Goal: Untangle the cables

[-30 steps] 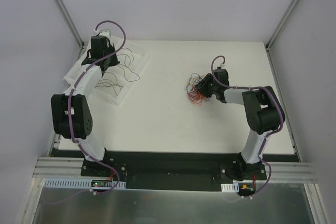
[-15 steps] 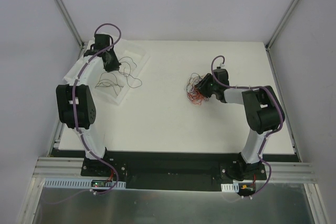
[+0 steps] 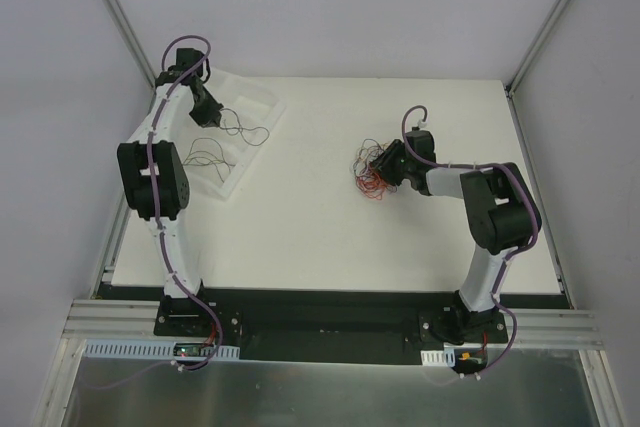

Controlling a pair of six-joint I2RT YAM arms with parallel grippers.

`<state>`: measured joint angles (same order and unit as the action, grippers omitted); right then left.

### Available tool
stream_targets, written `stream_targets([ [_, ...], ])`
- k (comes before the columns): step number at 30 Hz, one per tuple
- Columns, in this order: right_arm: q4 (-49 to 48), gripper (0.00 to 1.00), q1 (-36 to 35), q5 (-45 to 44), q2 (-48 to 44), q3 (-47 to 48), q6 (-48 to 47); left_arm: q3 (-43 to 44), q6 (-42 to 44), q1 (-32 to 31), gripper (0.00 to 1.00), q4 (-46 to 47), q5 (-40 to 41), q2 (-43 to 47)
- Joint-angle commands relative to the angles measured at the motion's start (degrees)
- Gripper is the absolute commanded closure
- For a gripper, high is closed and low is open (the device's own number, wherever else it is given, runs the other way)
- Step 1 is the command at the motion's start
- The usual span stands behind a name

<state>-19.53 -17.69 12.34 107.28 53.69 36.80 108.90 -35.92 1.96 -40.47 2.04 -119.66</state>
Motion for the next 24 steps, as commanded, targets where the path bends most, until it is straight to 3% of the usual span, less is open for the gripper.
stream_targets([
  [1, 2.9, 0.62, 0.0, -0.1, 1.4, 0.8, -0.5, 5.3, -6.1, 0.6, 1.00, -4.9, 0.5, -2.6],
  [14, 2.9, 0.62, -0.1, 0.1, 1.8, 1.1, -0.2, 10.7, -2.6, 0.8, 1.00, -3.6, 15.8, -7.3],
  [19, 3.1, 0.62, -0.1, 0.1, 2.2, 1.4, -0.3, 6.4, -0.5, 0.7, 1.00, 0.7, 19.9, -6.5],
  [24, 3.3, 0.62, -0.1, 0.3, 2.7, 1.9, -0.2, -4.4, 4.2, -0.2, 1.00, 10.7, 22.7, -1.7],
])
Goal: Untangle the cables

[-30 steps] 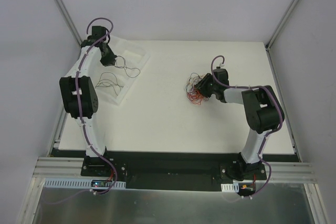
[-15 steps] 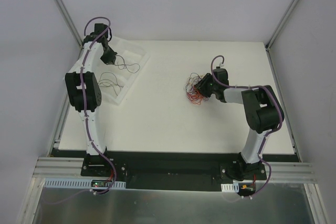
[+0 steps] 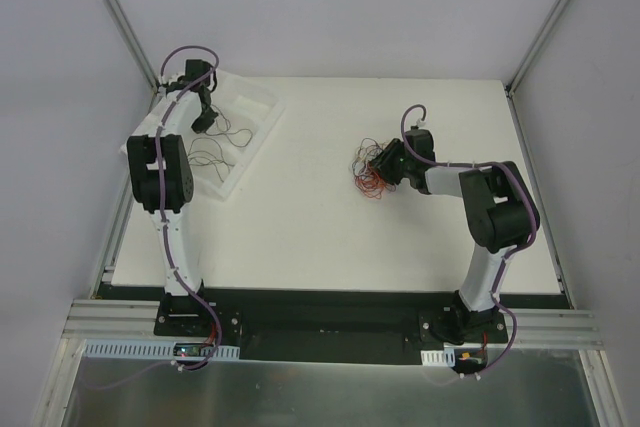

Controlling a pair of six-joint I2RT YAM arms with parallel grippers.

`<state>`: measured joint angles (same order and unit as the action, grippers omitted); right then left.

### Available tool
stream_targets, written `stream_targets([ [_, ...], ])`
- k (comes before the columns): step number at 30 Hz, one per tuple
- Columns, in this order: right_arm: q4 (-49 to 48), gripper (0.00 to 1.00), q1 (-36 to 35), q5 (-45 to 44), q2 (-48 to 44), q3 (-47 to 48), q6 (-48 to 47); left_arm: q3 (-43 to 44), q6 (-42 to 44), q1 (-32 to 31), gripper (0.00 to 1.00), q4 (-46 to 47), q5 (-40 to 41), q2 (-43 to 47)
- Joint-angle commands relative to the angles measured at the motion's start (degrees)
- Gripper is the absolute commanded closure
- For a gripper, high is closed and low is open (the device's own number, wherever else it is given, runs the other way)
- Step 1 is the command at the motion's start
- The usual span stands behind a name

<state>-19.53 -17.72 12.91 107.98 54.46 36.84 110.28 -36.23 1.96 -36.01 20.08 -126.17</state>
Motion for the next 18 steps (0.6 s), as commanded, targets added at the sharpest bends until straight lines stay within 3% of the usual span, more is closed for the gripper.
stream_targets([
  [1, 3.3, 0.62, 0.0, -0.2, 2.0, 1.2, -0.2, -6.8, 5.0, -0.5, 1.00, 7.3, 4.4, 5.1],
  [11, 3.4, 0.62, 0.0, -0.1, 2.0, 1.1, -0.3, -9.0, 6.2, -1.7, 0.98, 8.6, -1.6, 7.1],
  [15, 3.4, 0.62, 0.0, 0.0, 2.0, 1.2, -0.3, -12.5, 6.1, -1.7, 0.71, 8.6, -2.4, 11.3],
  [18, 3.3, 0.62, -0.1, 0.2, 1.9, 1.1, -0.3, -15.2, 6.0, -1.7, 0.61, 9.0, -5.7, 14.8],
])
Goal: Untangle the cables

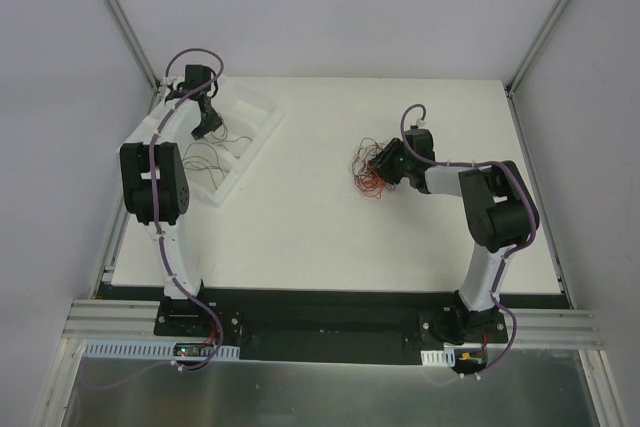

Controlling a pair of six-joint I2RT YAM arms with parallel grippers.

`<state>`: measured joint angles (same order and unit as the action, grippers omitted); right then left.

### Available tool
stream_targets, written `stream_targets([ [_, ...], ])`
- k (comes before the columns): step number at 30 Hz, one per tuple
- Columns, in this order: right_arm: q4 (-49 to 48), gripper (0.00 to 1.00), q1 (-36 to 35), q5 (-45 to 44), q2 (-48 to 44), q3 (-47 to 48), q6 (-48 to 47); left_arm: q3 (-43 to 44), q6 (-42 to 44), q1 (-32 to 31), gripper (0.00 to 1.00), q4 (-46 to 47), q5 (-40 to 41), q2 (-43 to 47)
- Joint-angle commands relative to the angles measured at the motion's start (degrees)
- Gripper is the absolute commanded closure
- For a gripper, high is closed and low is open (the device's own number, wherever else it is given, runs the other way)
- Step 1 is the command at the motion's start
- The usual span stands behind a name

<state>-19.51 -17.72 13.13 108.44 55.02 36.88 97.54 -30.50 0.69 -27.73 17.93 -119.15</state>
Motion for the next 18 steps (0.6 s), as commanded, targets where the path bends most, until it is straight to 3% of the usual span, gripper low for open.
stream_targets([
  [1, 3.3, 0.62, -0.1, -0.1, 1.3, 0.4, -0.4, -3.2, 0.2, -0.4, 0.60, 0.9, -4.8, 9.0],
  [11, 5.9, 0.62, -2.2, -1.7, 0.1, 1.7, -3.6, -19.9, 1.3, -0.4, 0.21, 7.9, -17.8, 32.2],
  [15, 8.8, 0.61, -5.2, -1.3, -1.8, 2.7, -7.7, -27.7, 3.5, -0.5, 0.21, 11.1, -30.0, 41.0],
  [18, 8.5, 0.61, -9.2, -2.0, -4.5, 0.7, -10.4, -34.0, 6.5, -0.5, 0.26, 14.5, -34.3, 46.3],
])
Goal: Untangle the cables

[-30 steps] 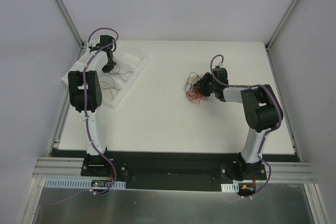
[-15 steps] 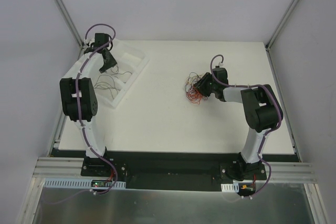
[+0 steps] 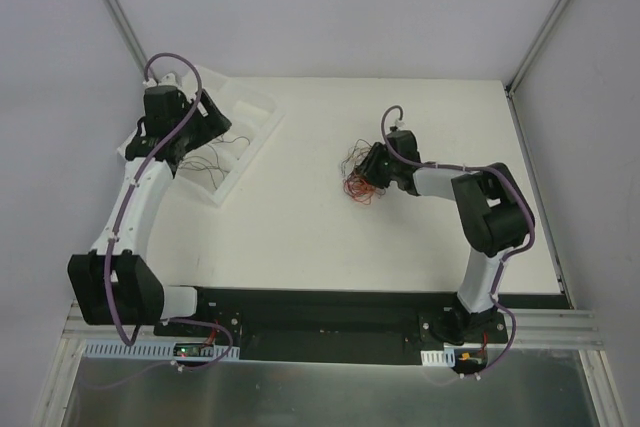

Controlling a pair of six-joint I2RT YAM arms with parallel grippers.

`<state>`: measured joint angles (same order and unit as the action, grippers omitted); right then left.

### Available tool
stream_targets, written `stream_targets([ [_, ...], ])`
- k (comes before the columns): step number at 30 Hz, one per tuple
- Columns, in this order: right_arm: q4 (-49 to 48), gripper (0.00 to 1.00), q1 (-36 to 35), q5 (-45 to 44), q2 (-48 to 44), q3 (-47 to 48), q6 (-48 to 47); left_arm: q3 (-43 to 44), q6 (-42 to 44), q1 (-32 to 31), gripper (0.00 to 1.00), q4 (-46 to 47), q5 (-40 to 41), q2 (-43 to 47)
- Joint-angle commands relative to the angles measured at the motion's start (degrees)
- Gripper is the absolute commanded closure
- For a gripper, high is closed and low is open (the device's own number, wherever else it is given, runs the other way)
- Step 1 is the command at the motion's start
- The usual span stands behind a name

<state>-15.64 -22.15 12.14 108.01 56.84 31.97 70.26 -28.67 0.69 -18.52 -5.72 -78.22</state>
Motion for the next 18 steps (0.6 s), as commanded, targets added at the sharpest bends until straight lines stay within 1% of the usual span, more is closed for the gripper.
stream_targets([
  [1, 4.1, 0.60, -6.7, -1.1, -4.7, -1.9, -6.1, -8.7, 5.5, -0.5, 0.26, 6.1, -11.1, 6.9],
  [4, 3.1, 0.60, -12.5, 1.2, -5.3, -2.6, -9.0, -13.7, 7.4, -4.6, 0.27, 10.7, -13.1, 10.0],
  [5, 2.5, 0.60, -14.0, 2.0, -6.0, -2.9, -10.6, -14.3, 7.4, -5.7, 0.26, 11.6, -14.5, 9.7],
  [7, -2.0, 0.59, -16.9, -1.0, -10.3, -7.2, -12.6, -13.0, 6.8, -7.2, 0.27, 11.8, -20.4, 6.8],
  [9, -10.2, 0.54, -17.4, -4.9, -16.1, -13.3, -14.1, -11.9, 5.6, -8.6, 0.27, 11.8, -26.6, 2.1],
  [12, -15.5, 0.44, -17.3, -11.8, -22.4, -19.1, -15.6, -10.3, 4.9, -11.7, 0.31, 11.4, -32.8, -3.8],
  [13, -16.1, 0.43, -17.3, -14.2, -23.1, -20.0, -15.6, -10.1, 4.7, -12.9, 0.33, 11.2, -33.3, -5.4],
  [18, -17.8, 0.43, -17.0, -14.6, -22.4, -20.8, -13.9, -8.6, 5.7, -21.2, 0.36, 9.7, -34.3, -13.0],
])
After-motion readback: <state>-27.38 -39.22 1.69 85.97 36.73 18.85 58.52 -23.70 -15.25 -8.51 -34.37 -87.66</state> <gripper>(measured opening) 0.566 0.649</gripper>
